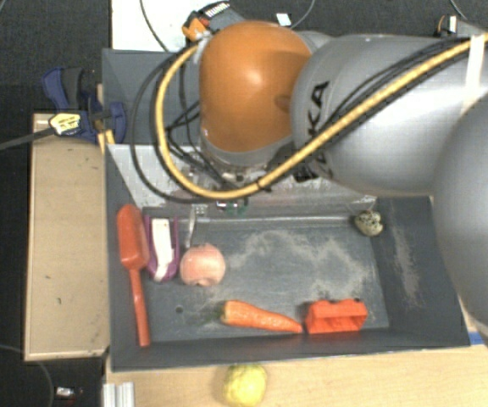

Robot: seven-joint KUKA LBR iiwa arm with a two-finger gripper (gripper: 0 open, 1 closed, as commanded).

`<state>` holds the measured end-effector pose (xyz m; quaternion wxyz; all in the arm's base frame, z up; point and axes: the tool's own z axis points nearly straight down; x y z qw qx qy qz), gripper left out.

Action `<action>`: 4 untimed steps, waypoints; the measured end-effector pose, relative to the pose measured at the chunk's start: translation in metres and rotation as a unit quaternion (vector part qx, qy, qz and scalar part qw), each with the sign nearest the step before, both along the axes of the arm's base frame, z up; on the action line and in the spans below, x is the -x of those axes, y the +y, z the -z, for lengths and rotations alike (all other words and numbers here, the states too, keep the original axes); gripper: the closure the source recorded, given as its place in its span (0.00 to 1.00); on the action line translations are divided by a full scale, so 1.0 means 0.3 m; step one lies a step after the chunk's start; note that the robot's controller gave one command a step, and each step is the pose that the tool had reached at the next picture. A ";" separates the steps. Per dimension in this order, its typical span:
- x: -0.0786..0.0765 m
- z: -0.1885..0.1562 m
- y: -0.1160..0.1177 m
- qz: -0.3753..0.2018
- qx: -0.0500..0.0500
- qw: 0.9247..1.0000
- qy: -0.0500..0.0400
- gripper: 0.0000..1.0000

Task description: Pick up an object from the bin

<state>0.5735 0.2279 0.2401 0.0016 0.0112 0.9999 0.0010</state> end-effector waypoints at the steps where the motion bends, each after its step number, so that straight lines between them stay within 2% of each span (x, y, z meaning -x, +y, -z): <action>1: 0.000 0.000 0.000 0.000 0.000 1.000 0.000 0.00; 2: -0.022 0.068 0.033 -0.008 -0.001 1.000 -0.005 0.00; 3: 0.160 0.104 -0.193 0.052 -0.002 0.999 -0.006 0.00; 4: 0.041 0.408 -0.074 -0.044 -0.002 0.999 -0.006 0.00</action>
Offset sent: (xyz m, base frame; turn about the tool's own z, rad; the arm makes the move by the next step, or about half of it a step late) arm 0.0098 0.0252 -0.0627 -0.0610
